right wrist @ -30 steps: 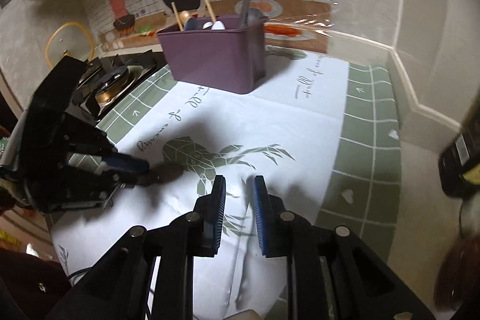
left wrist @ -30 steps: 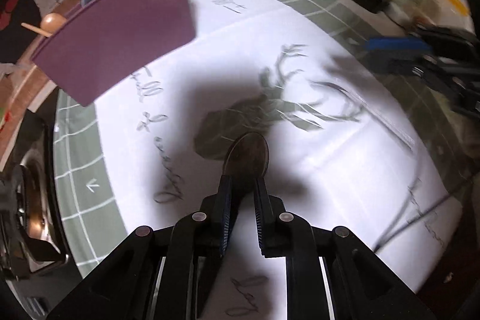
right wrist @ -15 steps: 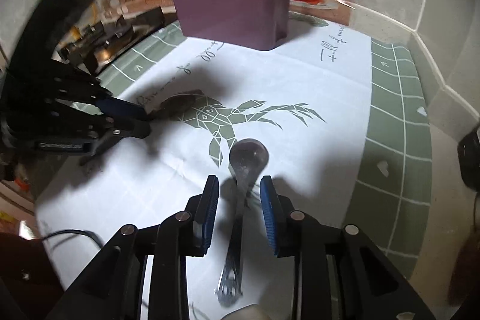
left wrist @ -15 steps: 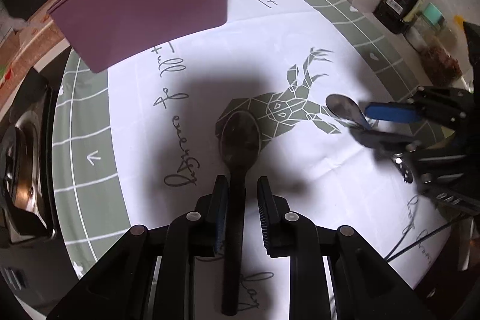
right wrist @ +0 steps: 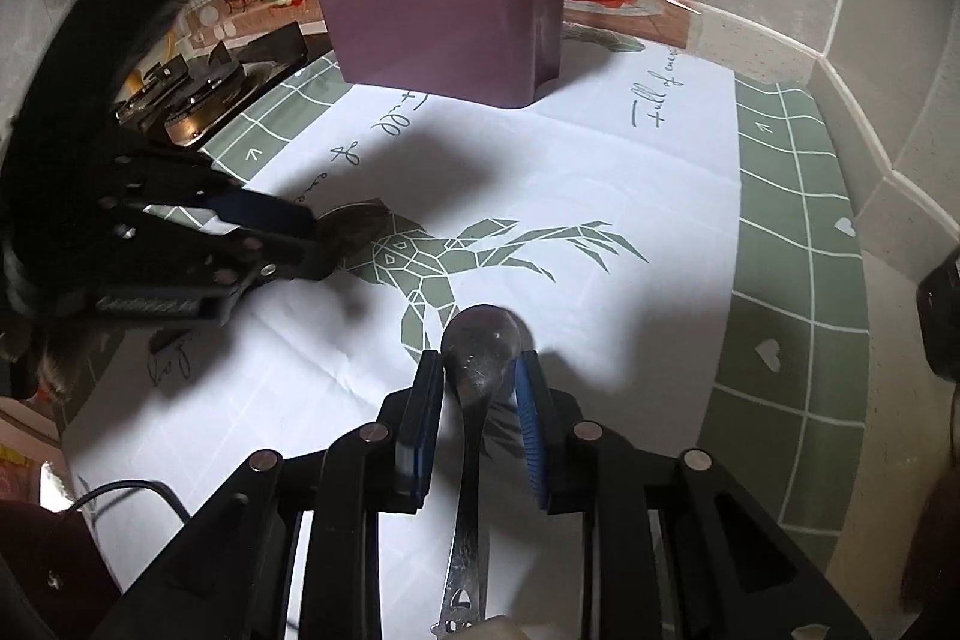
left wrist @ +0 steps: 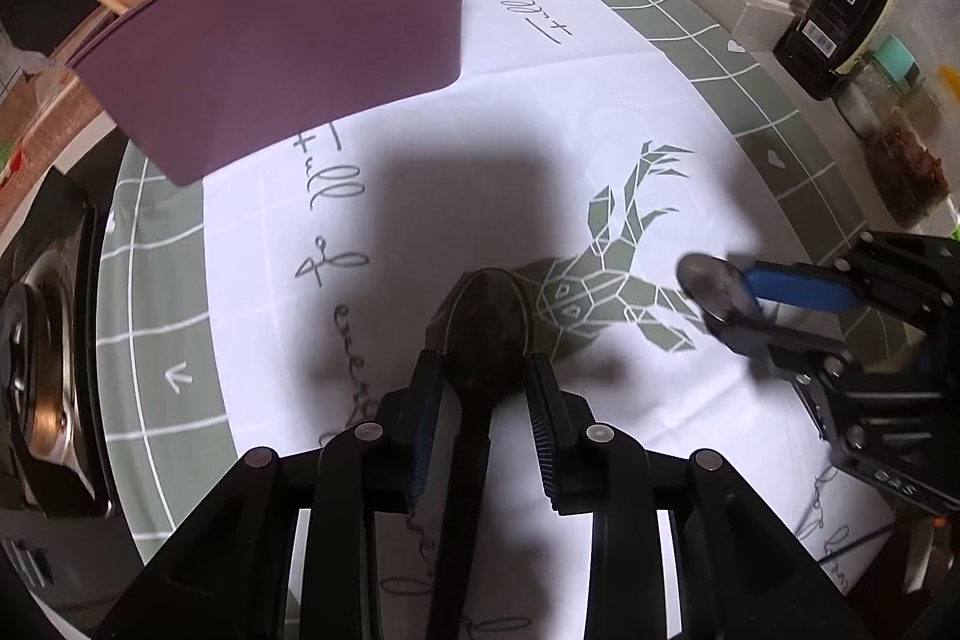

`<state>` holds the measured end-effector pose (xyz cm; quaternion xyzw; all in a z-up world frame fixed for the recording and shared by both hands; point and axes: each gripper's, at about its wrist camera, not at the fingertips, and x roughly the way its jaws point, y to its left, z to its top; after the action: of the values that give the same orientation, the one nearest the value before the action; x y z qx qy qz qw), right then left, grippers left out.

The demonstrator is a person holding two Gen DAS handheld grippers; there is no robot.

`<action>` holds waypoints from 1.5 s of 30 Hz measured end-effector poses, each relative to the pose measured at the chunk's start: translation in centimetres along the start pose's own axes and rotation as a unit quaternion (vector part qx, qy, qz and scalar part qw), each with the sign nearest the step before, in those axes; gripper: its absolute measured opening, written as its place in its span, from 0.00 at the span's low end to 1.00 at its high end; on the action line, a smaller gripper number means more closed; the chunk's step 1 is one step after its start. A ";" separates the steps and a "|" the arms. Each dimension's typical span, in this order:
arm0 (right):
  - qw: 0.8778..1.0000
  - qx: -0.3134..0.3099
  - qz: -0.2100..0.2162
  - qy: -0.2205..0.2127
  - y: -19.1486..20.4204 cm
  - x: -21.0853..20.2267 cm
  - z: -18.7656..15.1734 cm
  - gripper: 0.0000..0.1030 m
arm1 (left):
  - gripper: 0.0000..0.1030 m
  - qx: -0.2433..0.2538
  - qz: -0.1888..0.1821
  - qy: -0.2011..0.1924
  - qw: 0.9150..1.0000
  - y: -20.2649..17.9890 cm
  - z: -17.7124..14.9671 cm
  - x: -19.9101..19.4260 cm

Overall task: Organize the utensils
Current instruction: 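Lift the metal spoon with the right tool while the left tool raises the black spoon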

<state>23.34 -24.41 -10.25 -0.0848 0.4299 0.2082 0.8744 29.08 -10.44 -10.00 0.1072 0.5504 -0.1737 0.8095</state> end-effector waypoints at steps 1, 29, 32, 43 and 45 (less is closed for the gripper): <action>1.000 0.002 0.000 -0.003 -0.1 -0.2 0.0 0.22 | 0.31 0.001 0.000 0.002 1.000 0.0 0.1 0.1; 0.991 0.041 0.051 -0.113 0.8 -4.4 2.1 0.22 | 0.00 -0.158 -0.054 -0.163 0.972 3.2 -4.3 -9.0; 0.993 0.028 0.037 -0.107 1.1 -4.2 2.6 0.22 | 0.00 -0.159 -0.061 -0.140 0.975 3.6 -4.4 -8.2; 0.992 0.073 -0.022 -0.097 -3.7 -6.6 0.3 0.22 | 0.44 -0.029 -0.106 -0.059 0.992 -2.5 -1.6 -1.7; 0.992 0.084 -0.026 -0.096 -4.5 -6.9 -0.5 0.22 | 0.44 -0.011 -0.084 -0.053 0.995 -3.8 -0.8 -0.7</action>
<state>21.21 -30.66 -5.26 -0.0019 0.3581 0.1556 0.9206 26.64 -13.57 -9.59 0.0422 0.5162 -0.2404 0.8210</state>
